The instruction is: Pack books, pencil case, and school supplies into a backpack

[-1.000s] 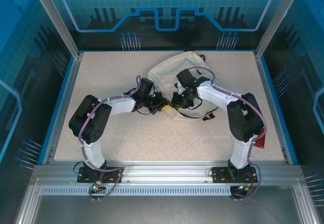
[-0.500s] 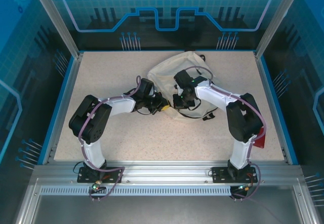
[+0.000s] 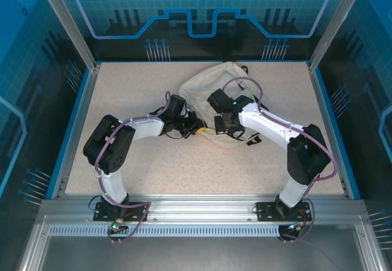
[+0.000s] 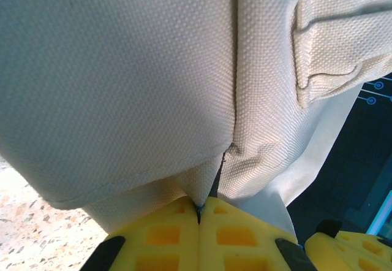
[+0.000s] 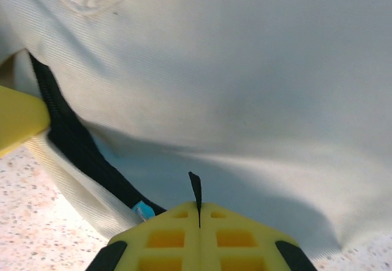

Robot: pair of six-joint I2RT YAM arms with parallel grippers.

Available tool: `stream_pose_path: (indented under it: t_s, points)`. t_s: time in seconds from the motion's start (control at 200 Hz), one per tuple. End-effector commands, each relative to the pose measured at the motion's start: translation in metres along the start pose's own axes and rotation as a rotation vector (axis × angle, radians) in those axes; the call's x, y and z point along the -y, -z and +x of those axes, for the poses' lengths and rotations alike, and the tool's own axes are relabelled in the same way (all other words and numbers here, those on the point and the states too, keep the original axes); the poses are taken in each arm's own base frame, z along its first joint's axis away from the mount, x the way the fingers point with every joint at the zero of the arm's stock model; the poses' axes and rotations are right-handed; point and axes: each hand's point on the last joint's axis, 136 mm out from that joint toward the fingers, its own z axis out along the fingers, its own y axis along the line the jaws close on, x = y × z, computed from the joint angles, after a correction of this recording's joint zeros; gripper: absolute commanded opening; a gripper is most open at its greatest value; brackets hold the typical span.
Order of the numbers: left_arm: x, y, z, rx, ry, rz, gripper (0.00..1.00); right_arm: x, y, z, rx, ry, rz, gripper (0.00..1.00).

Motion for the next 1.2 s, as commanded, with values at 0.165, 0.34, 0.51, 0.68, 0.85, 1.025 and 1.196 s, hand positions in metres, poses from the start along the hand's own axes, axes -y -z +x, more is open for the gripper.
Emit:
stream_pose_path:
  t_s: [0.165, 0.34, 0.51, 0.68, 0.85, 1.025, 1.196]
  points:
    - [-0.01, 0.011, -0.014, 0.035, -0.003, -0.038, 0.0, 0.065, 0.018, 0.022, 0.03, -0.062, 0.286, 0.0]
    - [-0.005, 0.017, -0.019, 0.048, -0.022, -0.038, 0.0, 0.037, 0.02, 0.012, 0.062, -0.033, 0.147, 0.0]
    - [0.004, 0.032, -0.036, 0.101, -0.064, -0.025, 0.0, -0.037, 0.025, -0.011, 0.111, 0.078, -0.209, 0.0]
    - [0.012, 0.058, -0.059, 0.19, -0.135, -0.022, 0.0, -0.098, 0.037, -0.036, 0.159, 0.151, -0.456, 0.0]
    - [0.018, 0.077, -0.071, 0.239, -0.203, -0.009, 0.0, -0.132, 0.033, -0.05, 0.177, 0.155, -0.579, 0.0]
    - [0.01, 0.084, -0.057, 0.227, -0.18, -0.011, 0.36, -0.155, 0.037, -0.065, 0.197, 0.136, -0.679, 0.0]
    - [-0.004, 0.086, -0.04, 0.199, -0.1, 0.005, 0.51, -0.168, 0.033, -0.072, 0.172, 0.125, -0.727, 0.0]
